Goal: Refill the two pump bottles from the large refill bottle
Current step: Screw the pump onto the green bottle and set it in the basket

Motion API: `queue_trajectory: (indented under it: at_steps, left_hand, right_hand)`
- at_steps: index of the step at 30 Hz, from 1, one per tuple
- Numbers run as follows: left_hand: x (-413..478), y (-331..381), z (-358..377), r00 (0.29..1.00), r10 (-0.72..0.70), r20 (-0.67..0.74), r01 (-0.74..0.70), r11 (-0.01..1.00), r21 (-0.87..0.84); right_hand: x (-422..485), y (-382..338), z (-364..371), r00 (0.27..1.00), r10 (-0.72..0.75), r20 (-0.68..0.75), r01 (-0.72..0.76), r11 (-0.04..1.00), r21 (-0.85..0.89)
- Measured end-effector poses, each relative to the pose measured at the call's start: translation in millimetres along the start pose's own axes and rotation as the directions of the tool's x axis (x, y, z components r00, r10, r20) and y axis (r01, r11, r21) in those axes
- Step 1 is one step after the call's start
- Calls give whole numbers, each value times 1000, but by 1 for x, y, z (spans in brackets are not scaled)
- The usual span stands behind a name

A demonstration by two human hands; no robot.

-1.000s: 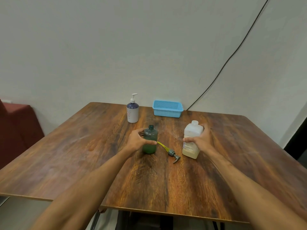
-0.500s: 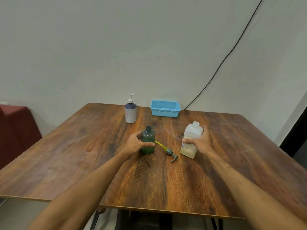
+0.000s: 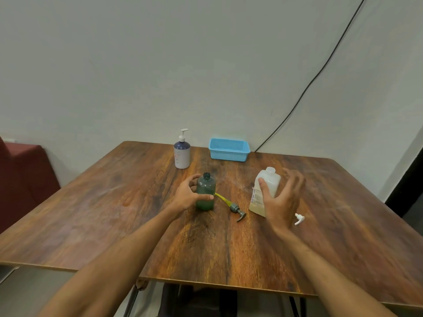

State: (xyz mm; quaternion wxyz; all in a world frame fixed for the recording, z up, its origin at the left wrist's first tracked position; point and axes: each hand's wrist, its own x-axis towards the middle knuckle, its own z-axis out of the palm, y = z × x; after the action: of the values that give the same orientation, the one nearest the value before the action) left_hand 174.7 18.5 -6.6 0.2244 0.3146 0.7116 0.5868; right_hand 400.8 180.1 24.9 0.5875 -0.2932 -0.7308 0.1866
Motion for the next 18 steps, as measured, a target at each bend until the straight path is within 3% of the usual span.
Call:
queue_trajectory:
  at_steps: [2, 4, 6, 9, 12, 18]
  left_hand:
    - [-2, 2, 0, 1000, 13, -6, -13, 1000, -4]
    - [-2, 3, 1, 1000, 23, -9, -23, 1000, -14]
    - [-3, 3, 2, 999, 35, -19, -35, 999, -11]
    - [-5, 5, 2, 999, 40, -26, -40, 999, 7]
    - [-1, 4, 1, 999, 48, -23, -48, 999, 9]
    - [3, 1, 3, 999, 44, -31, -43, 999, 23]
  right_hand:
    - [-10, -20, 2, 972, -233, 10, 233, 972, 26]
    - [-21, -25, 13, 895, -363, 259, 367, 930, 34]
    - [-30, -19, 29, 789, -313, 528, 383, 924, -24]
    - [-37, -5, 49, 689, -179, 702, 371, 920, -129]
    - [-38, 0, 61, 625, -103, 774, 395, 897, -199]
    - [-32, 0, 71, 586, -22, 810, 396, 880, -262]
